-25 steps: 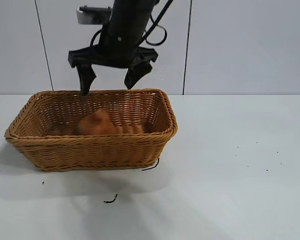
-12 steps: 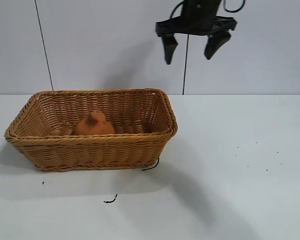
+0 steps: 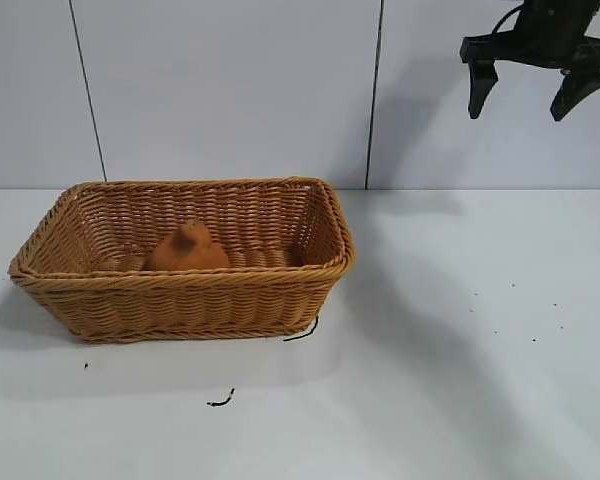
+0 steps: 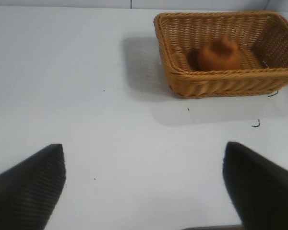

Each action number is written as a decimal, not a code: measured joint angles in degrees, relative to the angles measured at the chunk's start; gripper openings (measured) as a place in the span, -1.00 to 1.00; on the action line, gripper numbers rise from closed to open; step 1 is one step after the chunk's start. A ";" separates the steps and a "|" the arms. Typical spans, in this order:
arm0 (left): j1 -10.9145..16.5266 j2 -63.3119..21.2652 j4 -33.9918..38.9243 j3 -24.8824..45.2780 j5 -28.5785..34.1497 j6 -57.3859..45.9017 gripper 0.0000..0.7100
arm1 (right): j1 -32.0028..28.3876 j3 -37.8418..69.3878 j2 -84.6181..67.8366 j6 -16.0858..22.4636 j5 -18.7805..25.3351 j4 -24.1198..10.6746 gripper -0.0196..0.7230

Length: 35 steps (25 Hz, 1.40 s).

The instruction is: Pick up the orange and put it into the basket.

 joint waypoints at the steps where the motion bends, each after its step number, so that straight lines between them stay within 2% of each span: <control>1: 0.00 0.00 0.00 0.00 0.00 0.00 0.80 | 0.00 1.90 -0.47 -0.18 -0.05 0.00 0.92; 6: 0.00 0.00 0.00 0.00 -0.05 0.00 0.80 | 0.00 15.50 -5.73 -0.58 -0.19 0.70 0.92; 10: 0.00 0.00 0.00 0.00 -0.05 0.00 0.80 | 0.00 31.22 -14.58 -1.60 -0.06 0.76 0.92; 16: 0.00 0.00 0.00 0.00 -0.13 0.00 0.80 | 0.00 56.49 -32.89 -4.78 0.00 0.82 0.93; 23: 0.00 0.00 0.00 0.00 -0.07 0.00 0.80 | 0.00 80.53 -56.46 -4.46 0.13 1.16 0.93; 29: 0.00 0.00 0.00 0.00 -0.07 0.00 0.80 | 0.00 94.64 -77.07 -4.78 -3.73 1.16 0.93; 35: 0.00 0.00 0.00 0.00 -0.07 0.00 0.80 | 0.00 103.69 -98.55 -4.78 -9.85 1.20 0.93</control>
